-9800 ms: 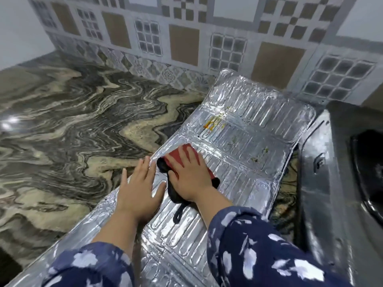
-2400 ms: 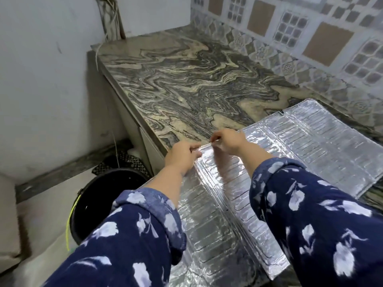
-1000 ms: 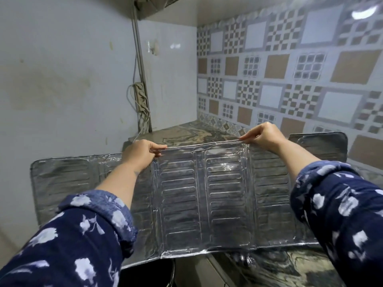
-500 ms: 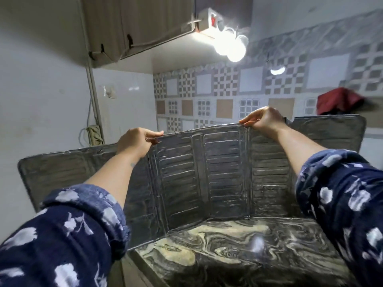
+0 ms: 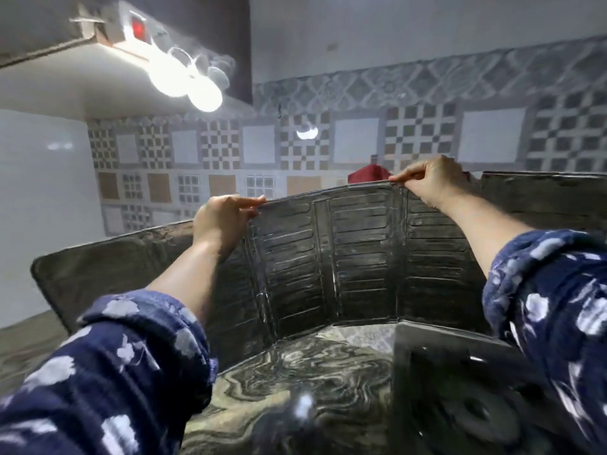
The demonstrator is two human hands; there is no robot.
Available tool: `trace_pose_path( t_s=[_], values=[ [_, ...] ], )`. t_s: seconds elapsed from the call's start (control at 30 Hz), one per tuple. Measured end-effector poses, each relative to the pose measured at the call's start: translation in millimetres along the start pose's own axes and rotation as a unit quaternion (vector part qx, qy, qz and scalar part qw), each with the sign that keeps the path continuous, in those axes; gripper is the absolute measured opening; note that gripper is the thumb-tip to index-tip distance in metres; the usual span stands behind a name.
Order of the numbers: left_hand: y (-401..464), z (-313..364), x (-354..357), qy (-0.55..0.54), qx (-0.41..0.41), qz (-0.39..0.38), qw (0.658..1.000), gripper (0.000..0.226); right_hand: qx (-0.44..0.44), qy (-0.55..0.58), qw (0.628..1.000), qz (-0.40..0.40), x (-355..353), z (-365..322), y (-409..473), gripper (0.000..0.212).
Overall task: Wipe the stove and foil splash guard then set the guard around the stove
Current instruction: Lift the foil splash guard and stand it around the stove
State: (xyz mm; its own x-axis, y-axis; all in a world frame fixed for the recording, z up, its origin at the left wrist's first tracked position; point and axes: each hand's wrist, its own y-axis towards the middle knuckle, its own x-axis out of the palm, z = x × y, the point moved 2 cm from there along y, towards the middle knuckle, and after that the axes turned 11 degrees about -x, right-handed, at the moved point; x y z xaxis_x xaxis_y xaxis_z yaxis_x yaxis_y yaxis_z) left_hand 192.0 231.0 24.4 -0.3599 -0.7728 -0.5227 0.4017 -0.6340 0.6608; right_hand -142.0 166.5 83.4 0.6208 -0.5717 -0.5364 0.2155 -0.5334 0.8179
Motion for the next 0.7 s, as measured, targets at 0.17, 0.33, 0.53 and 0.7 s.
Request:
trace_pose_path(
  t_s=[0.17,0.33,0.53,0.7],
  values=[
    [-1.4,68.0,88.8,-0.062,0.065,-0.003,0.996,0.022,0.026,-0.034,0.999,0.01,-33.3,91.7,-10.1,0.015],
    [-0.4,120.7,163.5,-0.081,0.092,-0.026,0.992,0.022,0.054,-0.054,0.997,0.01,-53.7,164.0,-19.4,0.016],
    [-6.7,142.5,236.7,-0.088,0.106,-0.082,0.987,0.023,0.082,-0.073,0.994,-0.011,-44.1,229.3,-40.3,0.015],
    [-16.8,142.4,288.1,-0.056,0.111,-0.121,0.985,0.027,0.12,-0.097,0.987,-0.033,-23.9,271.5,-61.7,0.015]
  ],
)
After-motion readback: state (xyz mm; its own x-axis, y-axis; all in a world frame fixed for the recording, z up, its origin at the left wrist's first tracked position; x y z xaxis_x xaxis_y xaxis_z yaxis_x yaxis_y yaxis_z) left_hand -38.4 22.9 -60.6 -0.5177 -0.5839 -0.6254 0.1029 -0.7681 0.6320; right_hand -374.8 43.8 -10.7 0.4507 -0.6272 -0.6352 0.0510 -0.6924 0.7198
